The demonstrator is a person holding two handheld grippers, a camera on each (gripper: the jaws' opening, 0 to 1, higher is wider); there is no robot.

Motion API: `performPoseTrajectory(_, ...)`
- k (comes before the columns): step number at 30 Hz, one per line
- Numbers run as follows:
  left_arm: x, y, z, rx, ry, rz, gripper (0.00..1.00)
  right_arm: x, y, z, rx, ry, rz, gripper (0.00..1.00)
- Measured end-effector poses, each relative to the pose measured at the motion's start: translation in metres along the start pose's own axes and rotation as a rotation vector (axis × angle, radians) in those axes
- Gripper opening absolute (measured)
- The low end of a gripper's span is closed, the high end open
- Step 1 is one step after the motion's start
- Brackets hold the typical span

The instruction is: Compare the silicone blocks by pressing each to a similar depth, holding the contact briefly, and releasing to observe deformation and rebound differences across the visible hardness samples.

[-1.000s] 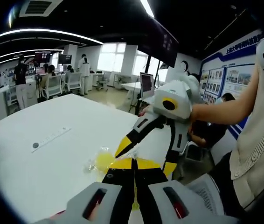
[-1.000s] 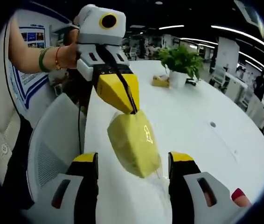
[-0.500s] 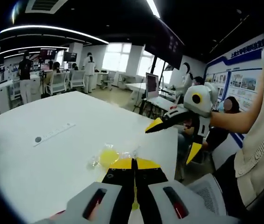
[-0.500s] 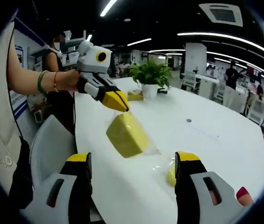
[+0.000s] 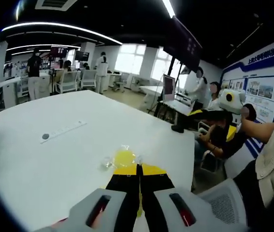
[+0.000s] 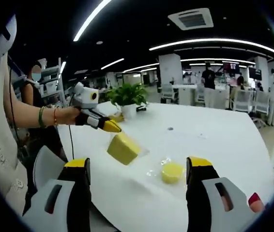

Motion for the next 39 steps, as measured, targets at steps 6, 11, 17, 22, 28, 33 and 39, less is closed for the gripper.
performPoseTrajectory(6,0.012,0.016,0.010,0.006,0.018,-0.042,0.00,0.005,0.002,-0.025,0.068,0.009,0.030,0.76)
performPoseTrajectory(11,0.021,0.030,0.013,0.007,0.027,-0.082,0.00,0.009,0.001,-0.040,0.125,0.028,0.044,0.75)
performPoseTrajectory(17,0.029,0.047,0.009,0.000,0.026,-0.124,0.00,0.008,0.007,-0.048,0.165,-0.018,0.101,0.74)
performPoseTrajectory(22,0.028,0.069,0.003,-0.050,0.010,-0.125,0.00,0.012,0.010,-0.047,0.183,0.017,0.113,0.74)
performPoseTrajectory(28,0.034,0.099,0.000,-0.132,0.013,-0.134,0.00,0.011,0.012,-0.042,0.190,0.039,0.124,0.73)
performPoseTrajectory(33,0.049,0.119,0.006,-0.170,0.089,-0.109,0.00,0.014,0.010,-0.040,0.196,0.065,0.133,0.73)
performPoseTrajectory(39,0.063,0.136,0.016,-0.174,0.121,-0.138,0.00,0.021,0.004,-0.038,0.213,0.087,0.152,0.73)
Point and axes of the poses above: the point that each gripper's makers call its tool centre point, and the gripper's own axes: z roughly forward along the fingers, y roughly to its left, x roughly out of its underside, the point moved 10 cm from there along -z, roughly backward along the fingers, and after that the axes turned 5 degrees about y, right-handed, at the moved point
